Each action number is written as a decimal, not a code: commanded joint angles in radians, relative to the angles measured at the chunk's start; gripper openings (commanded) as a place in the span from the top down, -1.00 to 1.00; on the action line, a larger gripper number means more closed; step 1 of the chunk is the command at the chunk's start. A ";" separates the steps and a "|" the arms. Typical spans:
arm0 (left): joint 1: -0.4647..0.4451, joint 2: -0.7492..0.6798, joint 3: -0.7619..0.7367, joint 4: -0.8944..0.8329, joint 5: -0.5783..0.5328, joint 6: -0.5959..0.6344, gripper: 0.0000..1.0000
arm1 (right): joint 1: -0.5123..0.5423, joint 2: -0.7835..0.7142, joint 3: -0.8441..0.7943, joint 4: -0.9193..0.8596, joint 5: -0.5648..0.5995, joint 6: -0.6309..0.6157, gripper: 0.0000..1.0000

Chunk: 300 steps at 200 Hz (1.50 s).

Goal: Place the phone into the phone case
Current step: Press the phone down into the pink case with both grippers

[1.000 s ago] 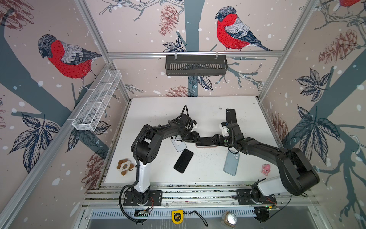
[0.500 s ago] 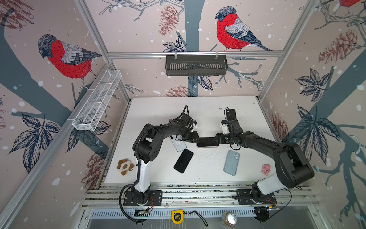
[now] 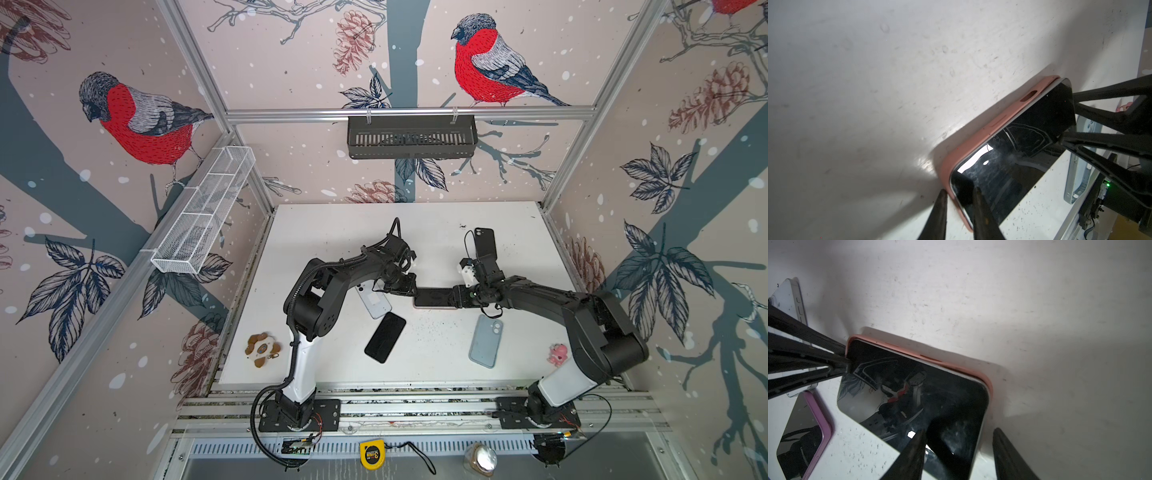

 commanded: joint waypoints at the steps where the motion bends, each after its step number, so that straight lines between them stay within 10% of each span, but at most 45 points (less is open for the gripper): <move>1: -0.009 0.029 -0.014 -0.115 -0.185 0.031 0.55 | 0.007 0.002 -0.002 0.010 -0.014 0.001 -0.07; 72: -0.010 0.035 -0.005 -0.122 -0.186 0.037 0.58 | 0.024 -0.055 -0.017 -0.005 0.026 -0.003 -0.19; 125: -0.010 -0.079 -0.051 -0.054 -0.100 0.023 -0.10 | 0.017 -0.065 -0.017 -0.027 0.058 -0.008 -0.16; 300: -0.080 -0.111 -0.026 -0.117 -0.198 -0.061 0.04 | 0.001 -0.078 -0.057 0.042 0.039 0.018 -0.23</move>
